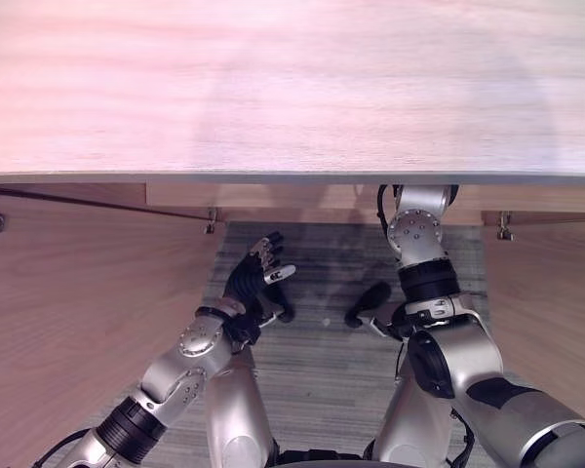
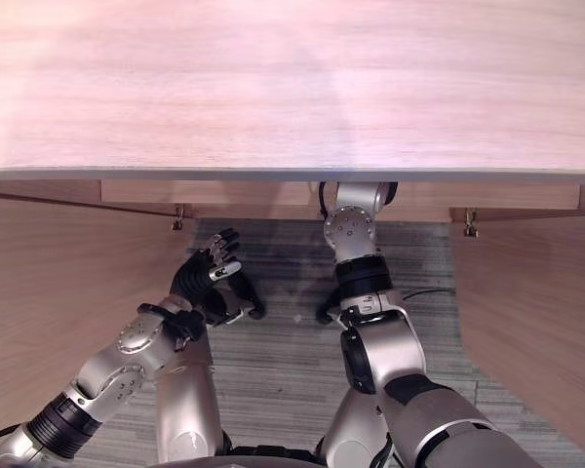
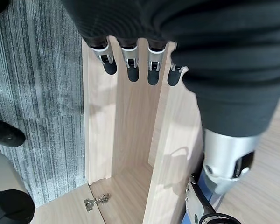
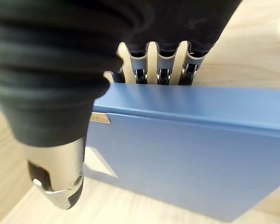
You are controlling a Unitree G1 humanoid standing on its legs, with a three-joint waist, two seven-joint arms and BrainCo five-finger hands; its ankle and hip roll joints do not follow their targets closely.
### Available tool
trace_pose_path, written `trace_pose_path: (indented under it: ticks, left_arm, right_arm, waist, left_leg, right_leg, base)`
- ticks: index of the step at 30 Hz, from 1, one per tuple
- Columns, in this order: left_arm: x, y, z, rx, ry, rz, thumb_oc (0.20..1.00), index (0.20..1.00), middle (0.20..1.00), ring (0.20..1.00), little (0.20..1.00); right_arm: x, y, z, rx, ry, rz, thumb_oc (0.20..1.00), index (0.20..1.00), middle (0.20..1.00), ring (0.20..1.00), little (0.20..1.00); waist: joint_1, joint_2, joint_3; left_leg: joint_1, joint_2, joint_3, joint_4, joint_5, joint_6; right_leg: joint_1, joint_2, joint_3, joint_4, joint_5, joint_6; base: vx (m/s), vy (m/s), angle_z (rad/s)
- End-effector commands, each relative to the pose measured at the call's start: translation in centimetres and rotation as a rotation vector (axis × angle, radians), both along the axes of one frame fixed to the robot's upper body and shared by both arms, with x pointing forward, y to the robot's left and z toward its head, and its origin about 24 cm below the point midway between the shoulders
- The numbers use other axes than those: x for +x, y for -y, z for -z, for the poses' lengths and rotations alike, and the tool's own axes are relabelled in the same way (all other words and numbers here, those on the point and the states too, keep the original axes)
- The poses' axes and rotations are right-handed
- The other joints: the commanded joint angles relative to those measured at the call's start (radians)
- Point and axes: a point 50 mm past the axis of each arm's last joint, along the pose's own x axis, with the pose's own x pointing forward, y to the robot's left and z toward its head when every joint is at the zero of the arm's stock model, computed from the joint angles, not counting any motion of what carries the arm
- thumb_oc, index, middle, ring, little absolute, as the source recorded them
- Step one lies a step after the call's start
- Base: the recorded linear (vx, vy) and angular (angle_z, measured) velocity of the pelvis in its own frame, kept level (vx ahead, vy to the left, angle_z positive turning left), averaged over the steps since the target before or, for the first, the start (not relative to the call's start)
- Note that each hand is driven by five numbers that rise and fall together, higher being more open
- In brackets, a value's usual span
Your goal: Put the empty folder in the office cabinet
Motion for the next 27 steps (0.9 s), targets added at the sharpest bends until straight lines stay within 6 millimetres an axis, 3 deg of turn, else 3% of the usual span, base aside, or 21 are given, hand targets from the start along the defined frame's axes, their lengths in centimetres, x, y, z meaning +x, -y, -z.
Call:
trace_pose_path:
  ticks: [1,6,17,22,27]
  left_arm:
    - [-1.1,0.3,-1.2,-0.026,0.057,0.033,1.000,1.000,1.000,1.000,1.000]
    - [-1.1,0.0,-1.4,-0.038,0.062,0.024,1.000,1.000,1.000,1.000,1.000]
    - [-1.2,-0.1,-1.3,-0.033,0.066,0.027,1.000,1.000,1.000,1.000,1.000]
    - [-1.3,-0.3,-0.9,-0.030,0.055,0.028,1.000,1.000,1.000,1.000,1.000]
    - [-1.6,-0.4,-0.2,-0.039,0.031,0.028,1.000,1.000,1.000,1.000,1.000]
  right_arm:
    - [-1.7,0.0,-3.5,-0.109,0.191,0.032,1.000,1.000,1.000,1.000,1.000]
    - [-2.3,-0.4,-3.6,-0.133,0.238,0.018,1.000,1.000,1.000,1.000,1.000]
    - [-2.2,-1.0,-1.9,-0.151,0.206,-0.016,1.000,1.000,1.000,1.000,1.000]
    - [-2.2,-1.7,0.5,-0.181,0.146,-0.068,1.000,1.000,1.000,1.000,1.000]
    - [-1.9,-2.4,4.5,-0.201,0.028,-0.140,1.000,1.000,1.000,1.000,1.000]
  waist:
    - [0.036,0.024,0.033]
    - [0.034,0.020,0.033]
    - [0.036,0.017,0.006]
    - [0.037,0.015,-0.021]
    - [0.040,-0.005,-0.069]
  left_leg:
    - [0.018,0.024,-0.079,0.002,-0.044,-0.066]
    - [0.045,0.023,-0.069,-0.023,-0.033,-0.070]
    - [0.147,-0.009,-0.035,-0.161,0.027,-0.085]
    - [0.241,-0.038,-0.006,-0.286,0.088,-0.104]
    - [0.371,-0.070,0.017,-0.475,0.176,-0.129]
  right_leg:
    - [0.098,-0.067,0.041,-0.119,0.069,0.146]
    - [0.122,-0.067,0.028,-0.141,0.082,0.152]
    - [0.220,-0.043,-0.023,-0.270,0.146,0.173]
    - [0.311,-0.010,-0.068,-0.389,0.205,0.189]
    - [0.440,0.066,-0.123,-0.589,0.292,0.201]
  base:
    - [0.00,0.000,0.00]
    - [0.00,0.000,0.00]
    - [0.00,-0.008,-0.03]
    - [0.00,-0.022,-0.02]
    - [0.01,-0.058,-0.03]
